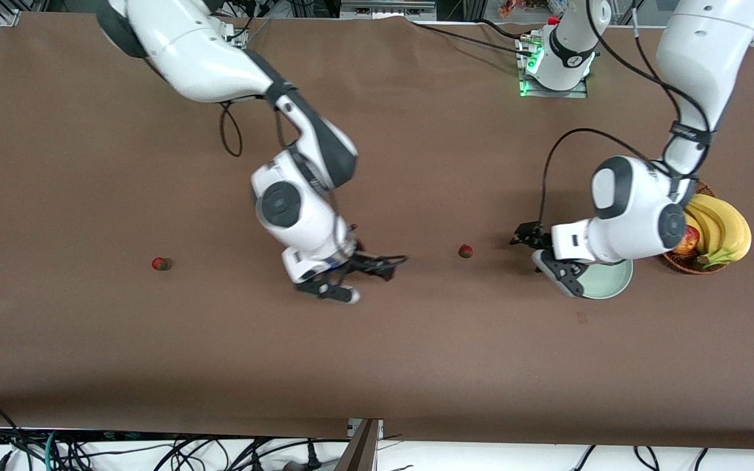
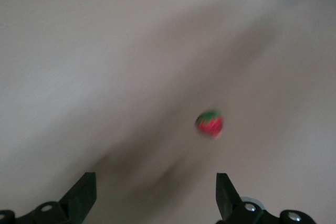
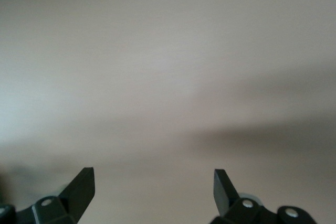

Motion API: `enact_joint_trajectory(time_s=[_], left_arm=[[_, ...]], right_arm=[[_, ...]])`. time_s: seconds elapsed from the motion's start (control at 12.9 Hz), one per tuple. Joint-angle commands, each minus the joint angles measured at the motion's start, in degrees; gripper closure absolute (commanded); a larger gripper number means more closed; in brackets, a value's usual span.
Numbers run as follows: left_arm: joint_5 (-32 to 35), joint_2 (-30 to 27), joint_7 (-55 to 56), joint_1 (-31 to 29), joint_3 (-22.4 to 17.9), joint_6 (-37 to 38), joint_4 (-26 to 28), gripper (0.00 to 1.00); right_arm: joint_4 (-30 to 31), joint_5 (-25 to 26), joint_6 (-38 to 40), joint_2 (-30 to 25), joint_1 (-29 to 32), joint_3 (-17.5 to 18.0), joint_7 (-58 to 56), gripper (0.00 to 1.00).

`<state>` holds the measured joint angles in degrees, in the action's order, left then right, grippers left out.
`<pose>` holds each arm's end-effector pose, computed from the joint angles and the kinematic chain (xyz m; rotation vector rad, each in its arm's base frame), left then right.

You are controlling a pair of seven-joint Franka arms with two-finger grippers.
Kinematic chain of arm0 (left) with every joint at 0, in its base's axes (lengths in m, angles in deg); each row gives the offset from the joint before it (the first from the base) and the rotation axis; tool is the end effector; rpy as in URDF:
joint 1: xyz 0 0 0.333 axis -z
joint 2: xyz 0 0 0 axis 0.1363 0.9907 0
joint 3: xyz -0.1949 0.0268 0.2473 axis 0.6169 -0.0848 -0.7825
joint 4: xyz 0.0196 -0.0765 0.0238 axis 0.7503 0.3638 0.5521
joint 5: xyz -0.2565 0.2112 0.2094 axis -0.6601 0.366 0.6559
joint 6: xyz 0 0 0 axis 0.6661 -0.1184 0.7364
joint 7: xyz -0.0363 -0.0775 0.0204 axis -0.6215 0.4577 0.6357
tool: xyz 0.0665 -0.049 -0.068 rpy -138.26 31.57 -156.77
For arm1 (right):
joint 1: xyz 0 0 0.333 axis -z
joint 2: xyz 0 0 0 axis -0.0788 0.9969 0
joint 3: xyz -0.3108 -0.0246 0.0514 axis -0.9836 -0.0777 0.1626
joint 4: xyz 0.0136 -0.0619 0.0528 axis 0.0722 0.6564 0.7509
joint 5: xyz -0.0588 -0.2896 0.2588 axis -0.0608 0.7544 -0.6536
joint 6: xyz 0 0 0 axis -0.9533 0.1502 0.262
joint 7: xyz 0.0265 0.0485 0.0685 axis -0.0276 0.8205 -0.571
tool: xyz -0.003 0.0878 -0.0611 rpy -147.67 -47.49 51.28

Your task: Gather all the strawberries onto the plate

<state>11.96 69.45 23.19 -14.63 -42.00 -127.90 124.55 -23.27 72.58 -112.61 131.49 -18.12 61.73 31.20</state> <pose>0.6216 -0.1423 0.2422 2.6062 -0.8205 0.0468 0.6749 0.4030 0.3193 -2.8590 0.2706 0.0265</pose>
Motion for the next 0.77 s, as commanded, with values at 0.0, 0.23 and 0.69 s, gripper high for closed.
enact_joint_trajectory(time_s=[0.0,0.23,0.69], left_arm=[[-1.1,0.8,8.1,4.6,-0.4,-4.7,0.3,0.0],[-0.9,1.8,20.1,10.5,-0.8,-13.4,3.0,0.0],[-0.8,2.7,21.9,13.8,-1.5,-25.6,12.0,0.0]], right_arm=[[2.2,-0.2,10.9,-2.1,7.0,0.7,-11.9,0.0],[2.8,3.1,21.2,-2.0,13.2,-1.2,-27.5,0.0],[12.2,7.0,18.2,-1.6,21.1,-14.4,-61.4,0.0]])
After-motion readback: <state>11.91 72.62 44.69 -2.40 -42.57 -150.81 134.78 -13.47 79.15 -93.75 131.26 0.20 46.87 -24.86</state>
